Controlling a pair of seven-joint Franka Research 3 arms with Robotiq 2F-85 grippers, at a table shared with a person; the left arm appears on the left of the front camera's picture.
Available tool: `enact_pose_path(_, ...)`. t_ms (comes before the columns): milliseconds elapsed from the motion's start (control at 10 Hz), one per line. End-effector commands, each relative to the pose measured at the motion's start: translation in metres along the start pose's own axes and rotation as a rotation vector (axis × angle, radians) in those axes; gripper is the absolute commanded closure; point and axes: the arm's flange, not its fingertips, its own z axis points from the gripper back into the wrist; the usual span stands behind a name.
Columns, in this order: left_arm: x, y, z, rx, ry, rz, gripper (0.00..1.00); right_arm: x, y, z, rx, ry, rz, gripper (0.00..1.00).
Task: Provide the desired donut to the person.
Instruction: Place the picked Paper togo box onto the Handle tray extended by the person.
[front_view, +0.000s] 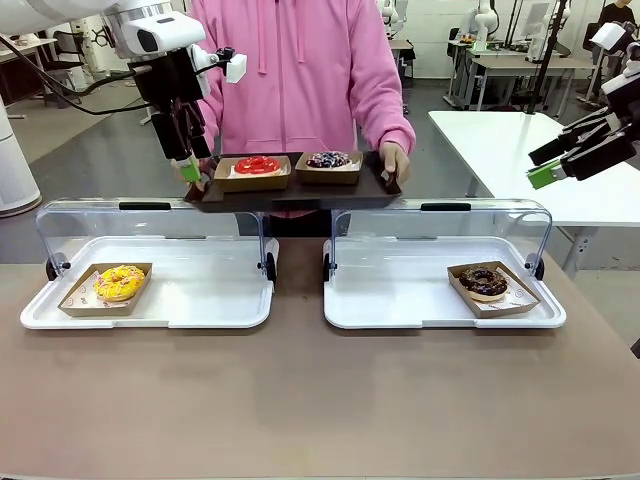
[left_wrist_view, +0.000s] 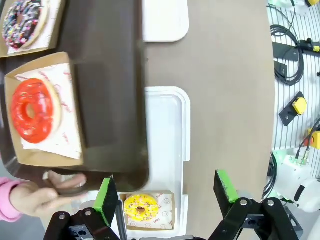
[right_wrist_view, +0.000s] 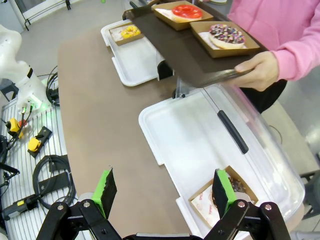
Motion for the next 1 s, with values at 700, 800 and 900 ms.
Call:
enact_pose_path(700, -0.080, -0.041, 0.019, -0.030, -0.159, 0.072, 0.00, -0.001, -0.001, -0.001, 0.002, -0.001, 0.011, 0.00)
enact_pose_path(800, -0.117, -0.061, 0.022, -0.010, -0.249, 0.105, 0.00, -0.001, -0.001, -0.001, 0.002, -0.001, 0.011, 0.00)
enact_pose_path(900, -0.153, -0.082, 0.021, 0.002, -0.343, 0.127, 0.00, -0.001, -0.001, -0.001, 0.002, -0.001, 0.011, 0.00)
